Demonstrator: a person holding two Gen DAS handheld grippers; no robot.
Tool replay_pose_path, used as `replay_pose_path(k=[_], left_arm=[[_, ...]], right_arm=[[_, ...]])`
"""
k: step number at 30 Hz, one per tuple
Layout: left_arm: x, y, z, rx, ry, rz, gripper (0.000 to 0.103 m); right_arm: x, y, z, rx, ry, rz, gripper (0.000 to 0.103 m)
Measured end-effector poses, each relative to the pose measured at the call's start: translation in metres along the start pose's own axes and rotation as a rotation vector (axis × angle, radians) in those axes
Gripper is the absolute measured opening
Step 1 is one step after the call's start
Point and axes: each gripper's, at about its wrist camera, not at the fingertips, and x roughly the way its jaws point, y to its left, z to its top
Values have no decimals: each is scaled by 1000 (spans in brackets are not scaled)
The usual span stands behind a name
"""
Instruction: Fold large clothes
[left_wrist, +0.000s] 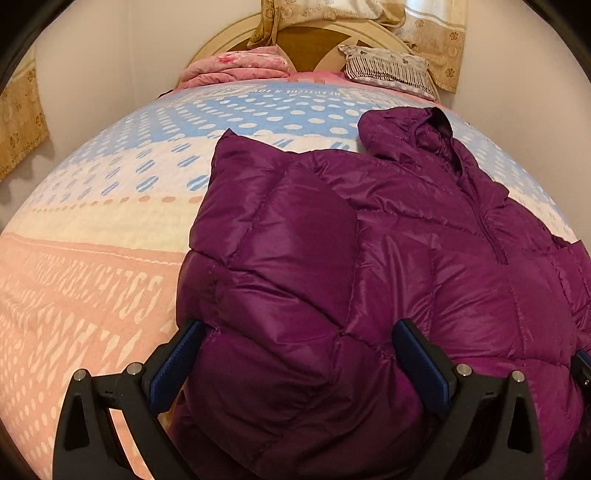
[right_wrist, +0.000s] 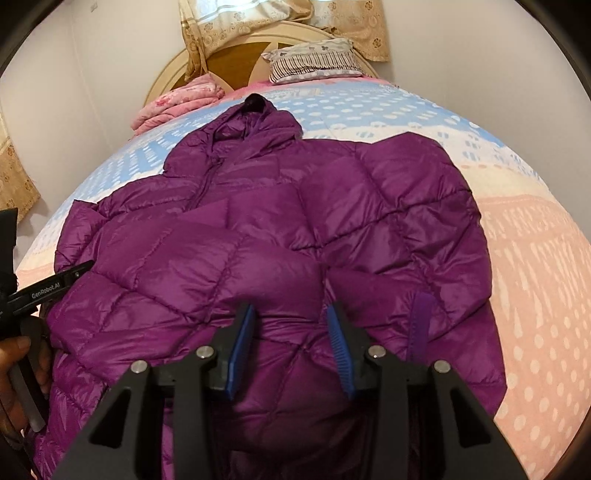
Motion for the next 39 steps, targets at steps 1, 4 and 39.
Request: replay_pose_path(k=[1,4,39], left_arm=[[1,-2,0,4,1,5,102],[1,-2,-1,4,-1,9,102],[-39,24,52,-15,-158,31,102]], right_arm=[[0,0,0,-2,-1,-3,43],[1,1,-1,-6,-2,-8,43],[-39,-26,58,26,-148,-69,44]])
